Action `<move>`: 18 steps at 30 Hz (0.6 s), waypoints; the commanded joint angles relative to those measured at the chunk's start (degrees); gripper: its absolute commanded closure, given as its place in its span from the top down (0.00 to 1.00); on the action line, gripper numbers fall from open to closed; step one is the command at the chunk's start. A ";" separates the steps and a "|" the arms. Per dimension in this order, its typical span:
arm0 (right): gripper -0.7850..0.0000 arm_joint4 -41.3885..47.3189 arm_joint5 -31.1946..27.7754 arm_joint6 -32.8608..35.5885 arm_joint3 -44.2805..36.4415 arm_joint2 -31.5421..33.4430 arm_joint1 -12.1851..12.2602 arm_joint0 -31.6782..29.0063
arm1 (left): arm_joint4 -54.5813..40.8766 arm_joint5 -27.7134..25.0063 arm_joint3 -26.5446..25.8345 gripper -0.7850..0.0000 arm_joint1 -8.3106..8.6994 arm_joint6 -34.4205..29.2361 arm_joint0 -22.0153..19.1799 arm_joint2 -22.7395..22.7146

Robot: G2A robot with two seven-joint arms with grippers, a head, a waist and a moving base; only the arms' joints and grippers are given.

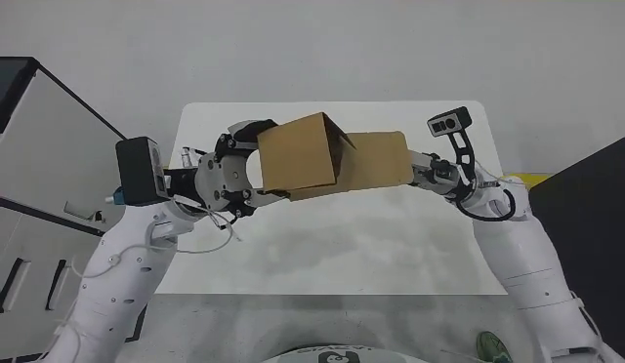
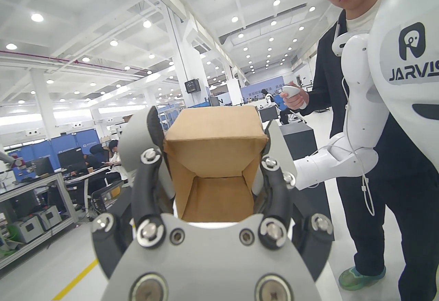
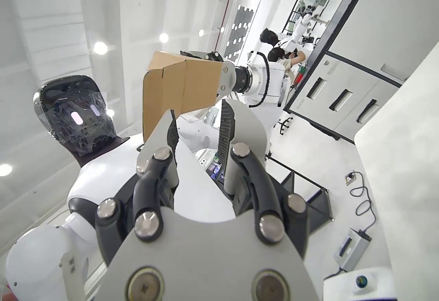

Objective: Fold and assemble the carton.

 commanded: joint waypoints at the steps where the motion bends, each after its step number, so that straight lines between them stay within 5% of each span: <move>1: 0.30 0.39 -0.29 0.41 -0.34 -0.23 -0.13 0.45 | 0.22 -0.11 0.04 0.00 -0.07 -0.11 -0.04 0.08; 18: 0.28 0.20 0.02 1.38 -4.23 0.30 -0.47 1.27 | 1.93 -0.92 0.21 0.00 -0.51 -0.89 0.13 0.06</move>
